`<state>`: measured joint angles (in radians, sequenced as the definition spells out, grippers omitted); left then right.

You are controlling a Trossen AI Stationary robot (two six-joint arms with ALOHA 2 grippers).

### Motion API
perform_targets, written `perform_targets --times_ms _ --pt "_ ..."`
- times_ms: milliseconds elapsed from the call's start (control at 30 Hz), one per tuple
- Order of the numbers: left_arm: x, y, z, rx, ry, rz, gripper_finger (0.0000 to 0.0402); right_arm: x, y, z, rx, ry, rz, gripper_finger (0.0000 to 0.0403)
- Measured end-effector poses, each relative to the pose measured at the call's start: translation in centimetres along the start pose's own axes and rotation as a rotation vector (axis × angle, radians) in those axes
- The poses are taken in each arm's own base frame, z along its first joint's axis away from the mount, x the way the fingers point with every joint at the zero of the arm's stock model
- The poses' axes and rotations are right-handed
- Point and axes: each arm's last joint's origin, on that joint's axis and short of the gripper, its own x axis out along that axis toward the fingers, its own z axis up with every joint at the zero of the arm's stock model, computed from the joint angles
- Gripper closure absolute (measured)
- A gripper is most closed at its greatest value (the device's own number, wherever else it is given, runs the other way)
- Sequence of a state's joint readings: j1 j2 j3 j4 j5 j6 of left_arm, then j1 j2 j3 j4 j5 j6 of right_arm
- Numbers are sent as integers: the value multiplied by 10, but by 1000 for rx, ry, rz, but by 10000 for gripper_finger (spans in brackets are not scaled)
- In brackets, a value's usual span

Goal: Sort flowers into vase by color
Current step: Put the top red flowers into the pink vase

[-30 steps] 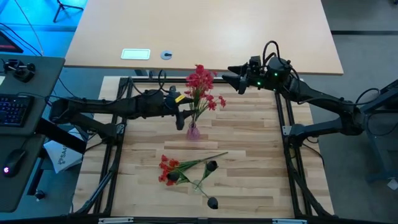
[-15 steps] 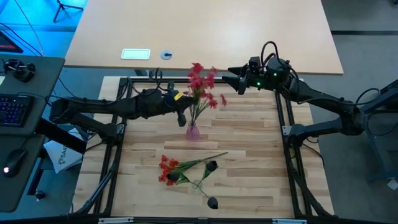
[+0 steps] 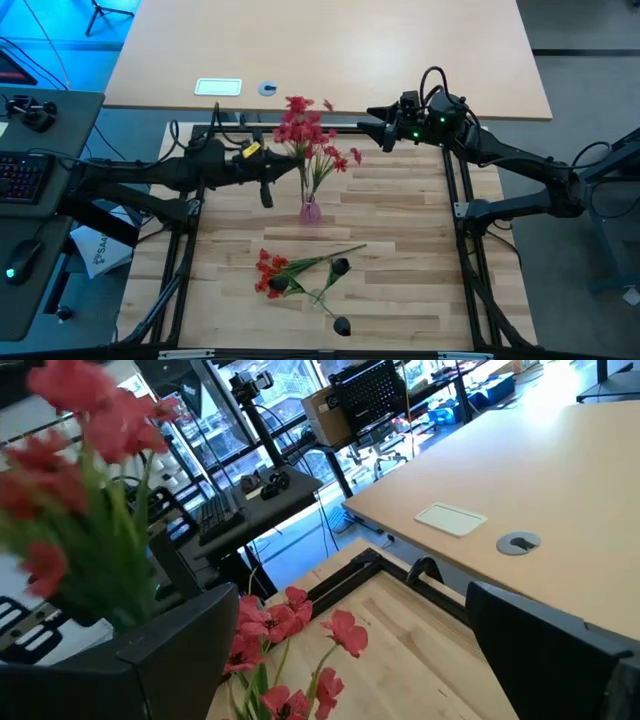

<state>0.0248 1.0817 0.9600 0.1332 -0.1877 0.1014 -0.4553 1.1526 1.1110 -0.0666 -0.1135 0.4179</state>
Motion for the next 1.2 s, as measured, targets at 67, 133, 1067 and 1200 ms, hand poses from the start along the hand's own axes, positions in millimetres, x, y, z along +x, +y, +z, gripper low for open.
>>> perform_targets --times_ms 67,133,1067,1200 --pt "1 -3 0 21 -3 -9 401 0 0 0 0 0 0 16" --pt "1 -4 -2 32 -5 -14 401 0 0 0 5 -1 0 16" --pt "1 -12 -51 120 7 4 401 0 -1 0 80 -14 -40 16" --pt "6 -11 -56 76 23 -48 401 0 -2 0 75 -21 -54 16"
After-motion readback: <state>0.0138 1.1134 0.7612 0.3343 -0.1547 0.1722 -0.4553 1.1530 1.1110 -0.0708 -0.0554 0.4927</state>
